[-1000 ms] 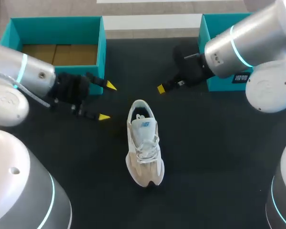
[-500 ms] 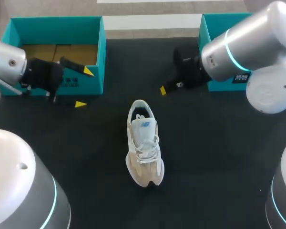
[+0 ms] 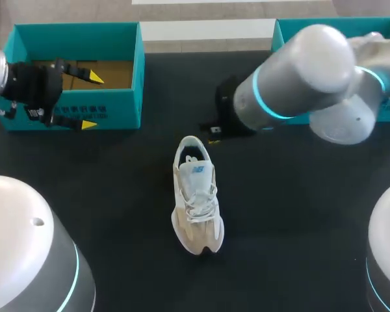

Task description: Take the shoe out of the shoebox, open the shoe tongue, remove and reinsert the insole, then place the shoe into the shoebox

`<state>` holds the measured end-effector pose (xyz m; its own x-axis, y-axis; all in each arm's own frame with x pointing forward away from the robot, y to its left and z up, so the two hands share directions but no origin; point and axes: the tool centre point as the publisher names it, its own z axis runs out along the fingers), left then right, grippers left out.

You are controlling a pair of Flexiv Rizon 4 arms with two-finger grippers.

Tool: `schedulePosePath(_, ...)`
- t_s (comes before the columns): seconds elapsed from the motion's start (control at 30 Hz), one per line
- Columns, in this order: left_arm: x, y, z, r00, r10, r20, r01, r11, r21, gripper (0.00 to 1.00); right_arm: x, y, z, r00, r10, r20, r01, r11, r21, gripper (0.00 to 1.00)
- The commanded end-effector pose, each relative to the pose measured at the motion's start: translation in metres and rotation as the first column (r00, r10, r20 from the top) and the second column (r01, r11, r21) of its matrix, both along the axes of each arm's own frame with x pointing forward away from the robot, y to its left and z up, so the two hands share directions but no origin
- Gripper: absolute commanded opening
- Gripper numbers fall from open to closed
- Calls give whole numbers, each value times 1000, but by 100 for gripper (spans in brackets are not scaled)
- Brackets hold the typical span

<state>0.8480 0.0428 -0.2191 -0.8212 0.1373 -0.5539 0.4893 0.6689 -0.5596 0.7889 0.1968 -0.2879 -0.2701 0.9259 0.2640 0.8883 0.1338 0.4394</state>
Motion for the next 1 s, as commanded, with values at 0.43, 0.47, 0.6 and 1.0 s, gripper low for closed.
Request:
schedulePosePath(0.43, 9, -3, -7, 1000, 8, -11, -8, 1000, -2, 100, -11, 40, -36, 993, -119, -20, 112, 971, -211, 0)
schedulePosePath(0.47, 9, -3, -7, 1000, 8, -11, -8, 1000, -2, 100, -11, 39, -42, 991, -129, -19, 122, 966, -228, 0)
schedulePosePath(0.6, 9, -3, -7, 1000, 8, -11, -8, 1000, -2, 100, -11, 39, -56, 989, -142, -47, 127, 962, -242, 0)
schedulePosePath(1.0, 9, -3, -7, 1000, 8, -11, -8, 1000, -2, 100, -20, 35, -78, 977, -145, -153, 94, 949, -301, 0)
